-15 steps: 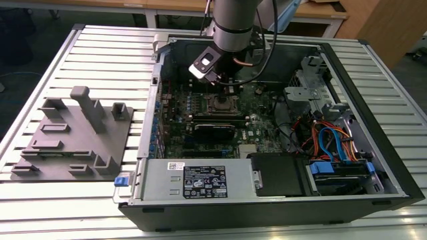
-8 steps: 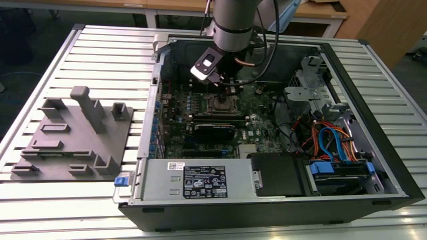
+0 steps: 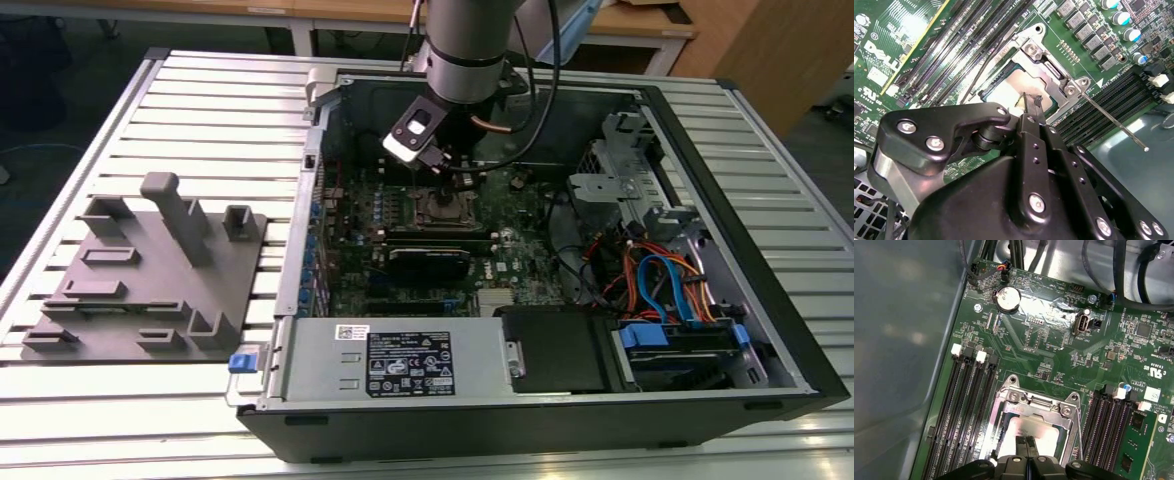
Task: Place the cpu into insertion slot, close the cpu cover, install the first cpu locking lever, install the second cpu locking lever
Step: 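Install the first cpu locking lever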
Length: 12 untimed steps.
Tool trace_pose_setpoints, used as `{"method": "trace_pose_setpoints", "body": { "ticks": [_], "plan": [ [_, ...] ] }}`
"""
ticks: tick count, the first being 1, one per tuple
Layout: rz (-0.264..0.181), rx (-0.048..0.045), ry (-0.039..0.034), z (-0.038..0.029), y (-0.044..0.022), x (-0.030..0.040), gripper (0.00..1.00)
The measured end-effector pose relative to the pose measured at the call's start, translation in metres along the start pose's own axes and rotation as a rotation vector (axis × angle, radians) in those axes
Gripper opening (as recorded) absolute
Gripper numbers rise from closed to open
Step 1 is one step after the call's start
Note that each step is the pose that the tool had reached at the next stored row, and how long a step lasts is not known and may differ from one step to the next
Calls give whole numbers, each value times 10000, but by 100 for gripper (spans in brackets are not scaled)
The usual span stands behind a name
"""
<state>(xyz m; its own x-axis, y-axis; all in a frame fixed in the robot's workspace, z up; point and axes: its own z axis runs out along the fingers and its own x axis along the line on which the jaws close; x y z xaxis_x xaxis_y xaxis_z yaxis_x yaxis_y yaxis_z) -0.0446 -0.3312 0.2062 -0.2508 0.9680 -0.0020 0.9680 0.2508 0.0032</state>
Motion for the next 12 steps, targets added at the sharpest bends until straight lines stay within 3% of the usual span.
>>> {"method": "trace_pose_setpoints", "body": {
  "ticks": [9,12],
  "plan": [
    [-14,0,0,0,0,0,10],
    [-281,-1,1,0,0,0,10]
  ]
}}
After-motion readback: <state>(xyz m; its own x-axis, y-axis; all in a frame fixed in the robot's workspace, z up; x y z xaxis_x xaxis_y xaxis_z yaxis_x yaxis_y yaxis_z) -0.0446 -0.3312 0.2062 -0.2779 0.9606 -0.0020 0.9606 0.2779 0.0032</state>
